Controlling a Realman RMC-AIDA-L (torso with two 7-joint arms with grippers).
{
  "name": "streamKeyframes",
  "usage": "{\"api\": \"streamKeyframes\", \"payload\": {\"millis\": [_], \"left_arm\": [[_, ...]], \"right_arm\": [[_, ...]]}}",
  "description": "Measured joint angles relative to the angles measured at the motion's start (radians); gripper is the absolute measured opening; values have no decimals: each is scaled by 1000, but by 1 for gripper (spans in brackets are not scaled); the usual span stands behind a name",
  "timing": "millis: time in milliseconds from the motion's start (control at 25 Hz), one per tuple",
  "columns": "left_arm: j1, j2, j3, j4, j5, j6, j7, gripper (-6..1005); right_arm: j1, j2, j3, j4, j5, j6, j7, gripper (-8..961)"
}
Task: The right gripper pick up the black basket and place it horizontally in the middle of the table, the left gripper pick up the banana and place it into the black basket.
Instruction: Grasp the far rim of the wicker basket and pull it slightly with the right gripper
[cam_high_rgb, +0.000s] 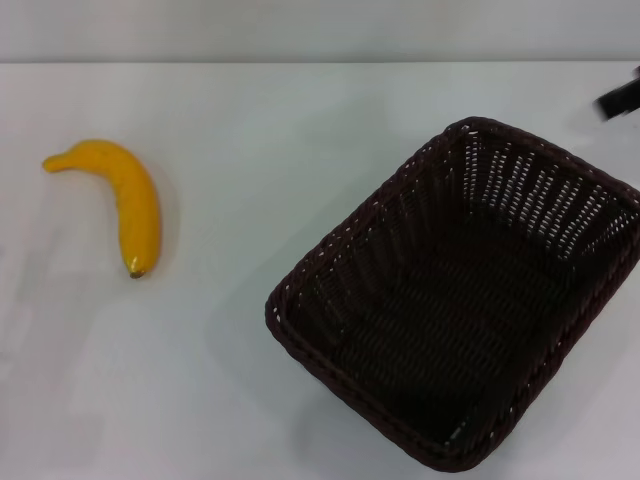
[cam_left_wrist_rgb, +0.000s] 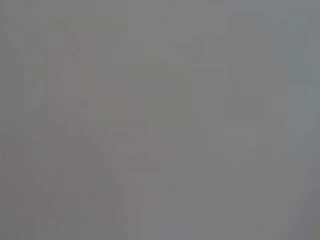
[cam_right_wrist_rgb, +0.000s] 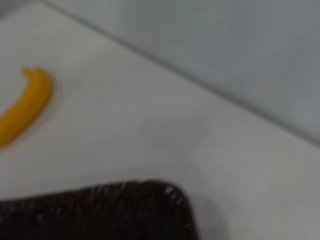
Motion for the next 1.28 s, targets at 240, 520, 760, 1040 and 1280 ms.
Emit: {"api": "streamKeyframes", "payload": {"millis": [240,520,760,1040,1280], "left_arm": [[7,4,-6,4,-1,-2,-5,876],[23,1,-9,36,-6,-6,-7,876],[27,2,-3,40,0,-7,-3,875],[26,6,-1,50,4,-7,0,876],[35,8,-1,106,47,-4,2,875]], "right_arm": [[129,59,-96,117,-154,-17,67,822],[215,157,-120,165,-395,-94,101,819],[275,156,-187,329,-425,-191,146,817],[391,155,-204,578,-510,-287,159,814],[414,157,-233,600,-546,-260,227,729]]}}
